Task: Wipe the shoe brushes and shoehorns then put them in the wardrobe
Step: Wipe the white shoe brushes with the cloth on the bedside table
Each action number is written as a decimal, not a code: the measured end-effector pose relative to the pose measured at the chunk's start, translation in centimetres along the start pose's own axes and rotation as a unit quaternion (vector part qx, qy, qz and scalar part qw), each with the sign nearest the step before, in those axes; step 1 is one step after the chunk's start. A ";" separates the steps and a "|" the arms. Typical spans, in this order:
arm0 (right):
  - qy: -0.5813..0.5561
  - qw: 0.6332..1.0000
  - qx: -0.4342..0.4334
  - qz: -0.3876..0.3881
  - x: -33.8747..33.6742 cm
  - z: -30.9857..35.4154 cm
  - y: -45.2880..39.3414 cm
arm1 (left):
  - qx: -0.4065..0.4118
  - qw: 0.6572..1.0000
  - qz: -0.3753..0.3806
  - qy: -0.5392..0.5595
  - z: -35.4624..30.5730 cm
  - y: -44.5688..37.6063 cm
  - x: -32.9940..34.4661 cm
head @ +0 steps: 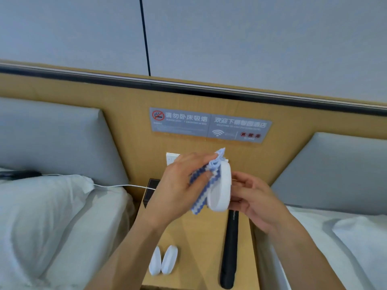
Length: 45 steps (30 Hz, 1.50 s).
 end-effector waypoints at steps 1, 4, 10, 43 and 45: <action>-0.008 1.000 -0.004 -0.006 -0.1 0.2 0.0 | 0.009 1.000 -0.010 -0.006 -0.2 0.1 0.1; -0.023 0.999 -0.016 -0.025 -0.3 1.1 0.0 | 0.019 0.999 -0.007 -0.030 -0.8 0.3 0.5; -0.017 0.999 -0.031 -0.036 -0.8 2.2 -0.1 | 0.076 0.994 0.032 -0.070 -2.3 0.8 0.1; -0.130 0.985 0.068 -0.090 1.1 -0.3 -2.1 | -0.026 0.999 0.011 -0.041 0.1 2.7 1.6; -0.143 0.982 0.079 -0.094 1.6 -0.8 -2.1 | -0.039 0.997 -0.017 -0.058 0.4 2.8 2.0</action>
Point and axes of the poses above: each hand's wrist, its own y-axis away from the middle knuckle, its own x-axis out of the palm, z = x × y, the point moved 3 cm from there along -y, towards the middle knuckle, and after that the axes turned 6 degrees about -y, right-handed, at the moved point
